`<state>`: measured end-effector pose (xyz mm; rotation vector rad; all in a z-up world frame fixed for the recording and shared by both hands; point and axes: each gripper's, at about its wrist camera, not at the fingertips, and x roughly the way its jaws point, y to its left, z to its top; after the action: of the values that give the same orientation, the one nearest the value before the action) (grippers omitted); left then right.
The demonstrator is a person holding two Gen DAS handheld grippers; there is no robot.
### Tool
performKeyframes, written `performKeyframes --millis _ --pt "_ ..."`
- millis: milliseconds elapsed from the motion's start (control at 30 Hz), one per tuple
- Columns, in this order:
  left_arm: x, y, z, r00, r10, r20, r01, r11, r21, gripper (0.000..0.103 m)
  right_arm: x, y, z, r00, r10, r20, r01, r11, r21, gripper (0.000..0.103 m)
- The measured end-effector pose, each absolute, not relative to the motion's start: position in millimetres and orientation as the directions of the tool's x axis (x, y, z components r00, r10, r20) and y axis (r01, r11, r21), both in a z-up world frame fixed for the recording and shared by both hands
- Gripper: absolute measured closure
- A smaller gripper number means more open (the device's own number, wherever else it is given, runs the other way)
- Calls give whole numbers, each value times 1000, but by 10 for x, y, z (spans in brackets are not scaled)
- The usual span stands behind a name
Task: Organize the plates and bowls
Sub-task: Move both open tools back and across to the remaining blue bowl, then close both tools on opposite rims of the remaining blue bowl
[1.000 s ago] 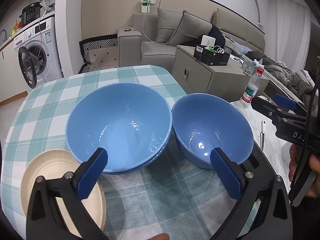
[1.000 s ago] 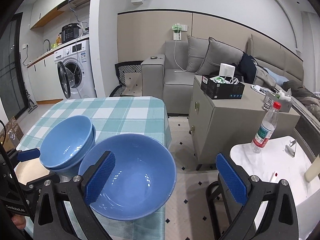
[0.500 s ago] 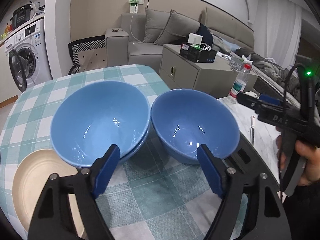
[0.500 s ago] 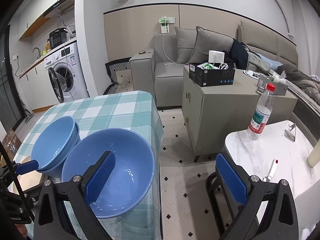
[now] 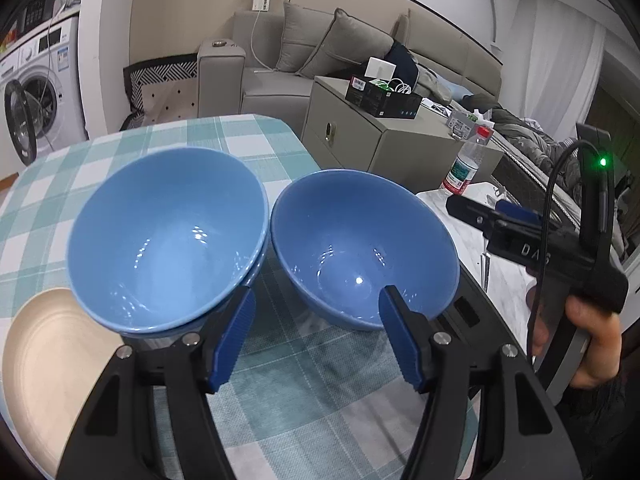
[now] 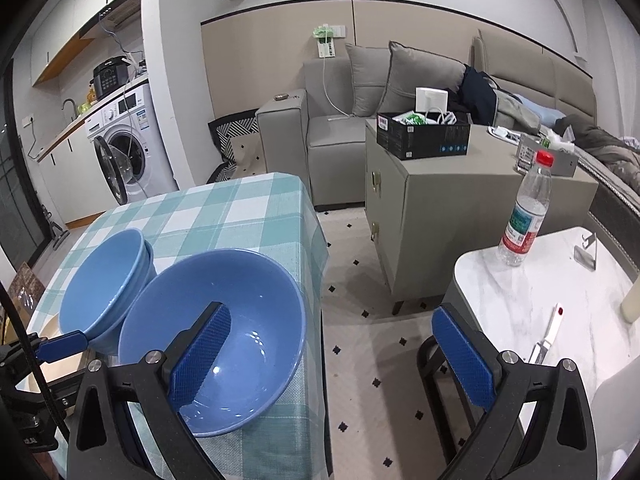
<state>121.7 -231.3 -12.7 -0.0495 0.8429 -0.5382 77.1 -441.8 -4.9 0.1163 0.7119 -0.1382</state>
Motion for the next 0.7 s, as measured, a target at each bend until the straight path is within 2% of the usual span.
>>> performKeyframes --millis 267,333,400,633,700 --pt "1371 -2480 -266 526 -461 -715 408 874 -263 39 904 -4401 -250 718 -47 -695 145 986 83 2" --pt "1383 -2517 -290 532 -450 -717 409 878 -248 40 937 -4399 -288 712 -31 -702 140 985 99 7" --pt "1409 -2533 -308 534 -442 -720 408 881 -239 42 962 -4387 -317 705 -22 -709 136 985 104 24" --pt "1463 -2562 -356 536 -429 -727 405 886 -225 52 1024 -4293 -406 686 -7 -728 115 988 99 37" --pt "1469 -2566 -359 535 -428 -728 407 886 -223 56 1030 -4273 -422 682 1 -731 103 990 98 48"
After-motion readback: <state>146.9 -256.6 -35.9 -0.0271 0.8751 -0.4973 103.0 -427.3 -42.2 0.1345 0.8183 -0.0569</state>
